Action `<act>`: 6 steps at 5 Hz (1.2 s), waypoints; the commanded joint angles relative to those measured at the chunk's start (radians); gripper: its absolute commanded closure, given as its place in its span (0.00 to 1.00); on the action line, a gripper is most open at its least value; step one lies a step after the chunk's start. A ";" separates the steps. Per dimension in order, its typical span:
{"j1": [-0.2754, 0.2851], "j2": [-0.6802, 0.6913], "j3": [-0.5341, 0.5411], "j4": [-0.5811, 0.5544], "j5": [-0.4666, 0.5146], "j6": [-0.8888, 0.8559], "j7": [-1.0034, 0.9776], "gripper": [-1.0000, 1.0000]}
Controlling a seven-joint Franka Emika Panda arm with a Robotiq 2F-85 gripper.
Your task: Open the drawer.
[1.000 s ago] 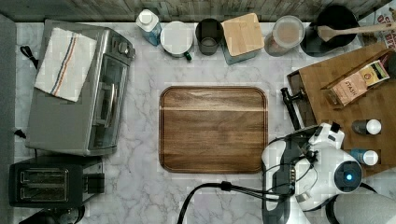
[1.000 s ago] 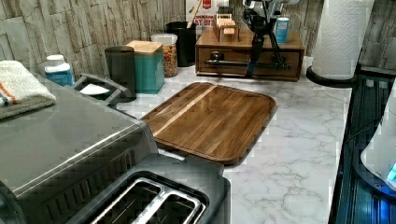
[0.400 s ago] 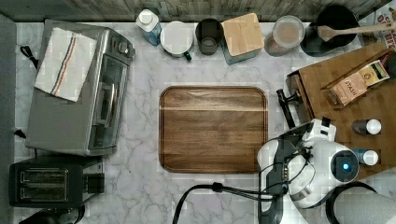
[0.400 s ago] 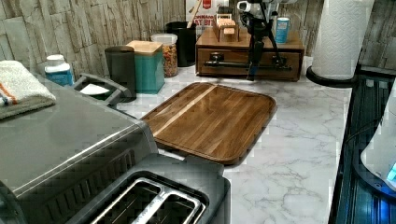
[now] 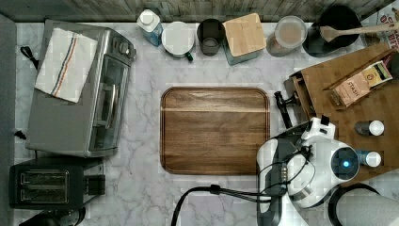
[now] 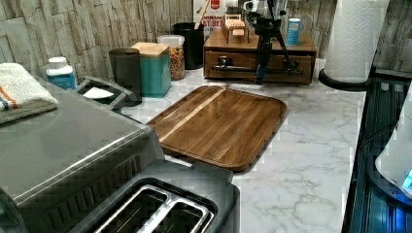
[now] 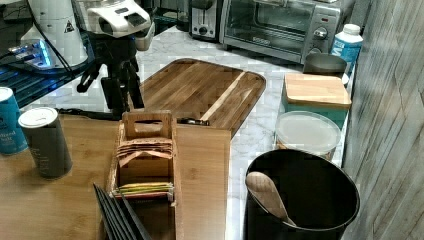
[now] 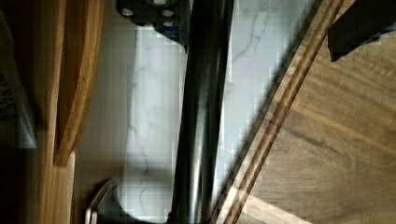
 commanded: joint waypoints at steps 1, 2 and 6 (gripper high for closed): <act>0.241 -0.150 0.138 -0.317 -0.040 0.099 0.331 0.00; 0.272 -0.194 0.160 -0.365 -0.054 0.080 0.355 0.00; 0.332 -0.296 0.206 -0.448 -0.089 0.080 0.491 0.00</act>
